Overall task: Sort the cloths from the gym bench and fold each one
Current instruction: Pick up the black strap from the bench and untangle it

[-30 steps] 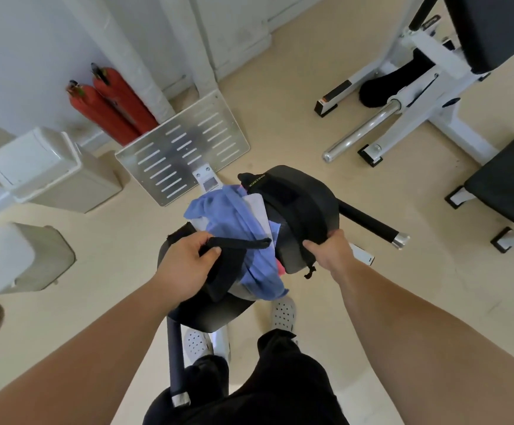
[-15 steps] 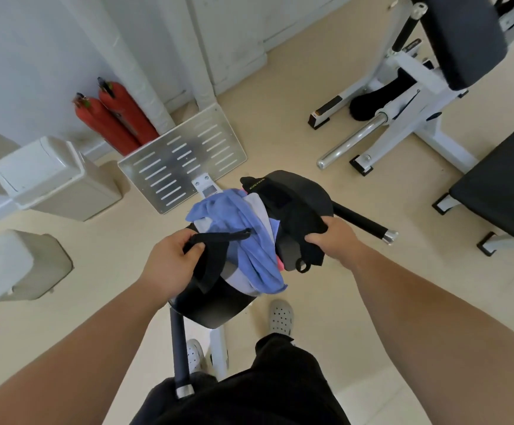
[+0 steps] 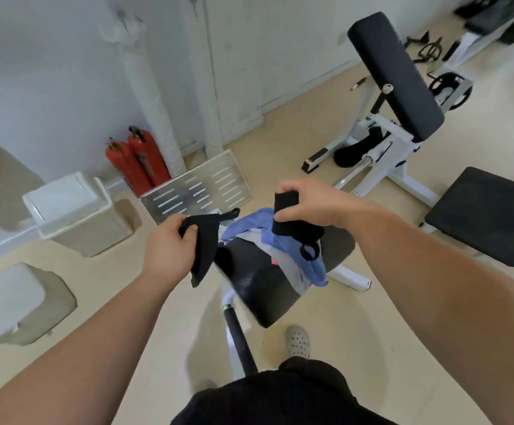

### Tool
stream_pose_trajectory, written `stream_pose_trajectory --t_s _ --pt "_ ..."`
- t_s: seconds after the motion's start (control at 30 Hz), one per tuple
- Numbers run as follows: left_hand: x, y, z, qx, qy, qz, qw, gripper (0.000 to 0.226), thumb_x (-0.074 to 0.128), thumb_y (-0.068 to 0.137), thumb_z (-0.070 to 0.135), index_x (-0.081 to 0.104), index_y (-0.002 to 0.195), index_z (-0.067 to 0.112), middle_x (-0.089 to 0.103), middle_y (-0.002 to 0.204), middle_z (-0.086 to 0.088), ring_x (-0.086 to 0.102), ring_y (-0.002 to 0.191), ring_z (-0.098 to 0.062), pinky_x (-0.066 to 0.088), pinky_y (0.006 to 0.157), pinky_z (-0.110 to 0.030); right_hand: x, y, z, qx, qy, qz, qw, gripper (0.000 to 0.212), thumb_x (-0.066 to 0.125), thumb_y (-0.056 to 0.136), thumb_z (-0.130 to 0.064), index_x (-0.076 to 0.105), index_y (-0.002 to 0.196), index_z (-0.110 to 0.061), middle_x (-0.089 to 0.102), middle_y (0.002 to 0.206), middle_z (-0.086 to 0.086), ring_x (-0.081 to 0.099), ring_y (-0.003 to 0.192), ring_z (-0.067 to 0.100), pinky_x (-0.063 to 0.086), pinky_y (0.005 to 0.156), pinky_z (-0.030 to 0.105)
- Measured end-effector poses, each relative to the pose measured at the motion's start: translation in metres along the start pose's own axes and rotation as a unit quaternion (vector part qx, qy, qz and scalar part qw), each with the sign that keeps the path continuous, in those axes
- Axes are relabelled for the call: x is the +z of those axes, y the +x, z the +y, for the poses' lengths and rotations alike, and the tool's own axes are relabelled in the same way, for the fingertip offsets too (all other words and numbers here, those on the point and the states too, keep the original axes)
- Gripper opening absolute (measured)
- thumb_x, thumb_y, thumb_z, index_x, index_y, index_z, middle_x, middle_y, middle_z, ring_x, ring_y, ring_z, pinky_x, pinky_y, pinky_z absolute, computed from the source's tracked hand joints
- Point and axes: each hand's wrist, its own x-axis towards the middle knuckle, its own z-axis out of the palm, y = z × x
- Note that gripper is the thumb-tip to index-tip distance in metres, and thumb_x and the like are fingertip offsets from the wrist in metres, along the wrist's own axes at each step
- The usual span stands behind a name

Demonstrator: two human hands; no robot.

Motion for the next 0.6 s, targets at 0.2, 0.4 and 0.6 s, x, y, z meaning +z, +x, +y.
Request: stream_pose_trajectory --t_s 0.2,0.4,0.6 --pt "-0.083 -0.011 -0.014 0.012 -0.093 0.039 0.995 0.012 0.052 0.099 0.020 0.061 0.091 0.022 0.065 0.085 0.005 0.065 0.087 -0.025 0.054 0.081 -0.045 0.057 -0.023 -0.121 -0.095 -0.022 -0.081 0.992 0.024 0.083 0.078 -0.016 0.059 0.076 -0.017 0.054 0.070 -0.003 0.049 0.060 0.005 0.042 0.056 0.019" --pt "-0.115 -0.046 -0.026 0.094 -0.197 -0.043 0.975 0.048 0.048 0.099 0.004 0.057 0.116 0.048 0.071 0.105 0.008 0.069 0.096 -0.009 0.054 0.086 -0.031 0.095 -0.029 -0.171 -0.172 -0.137 -0.046 0.974 0.029 0.087 0.072 -0.025 0.060 0.080 -0.029 0.056 0.084 -0.009 0.054 0.082 0.014 0.045 0.071 0.029" --pt "-0.126 -0.067 -0.043 0.073 -0.218 -0.176 0.957 0.021 0.055 0.082 0.015 0.075 0.084 0.020 0.072 0.086 -0.005 0.064 0.086 -0.015 0.048 0.079 -0.035 0.112 -0.024 -0.188 -0.218 -0.122 0.063 0.966 0.041 0.088 0.069 -0.021 0.048 0.066 -0.031 0.048 0.076 -0.011 0.050 0.074 0.018 0.049 0.070 0.040"
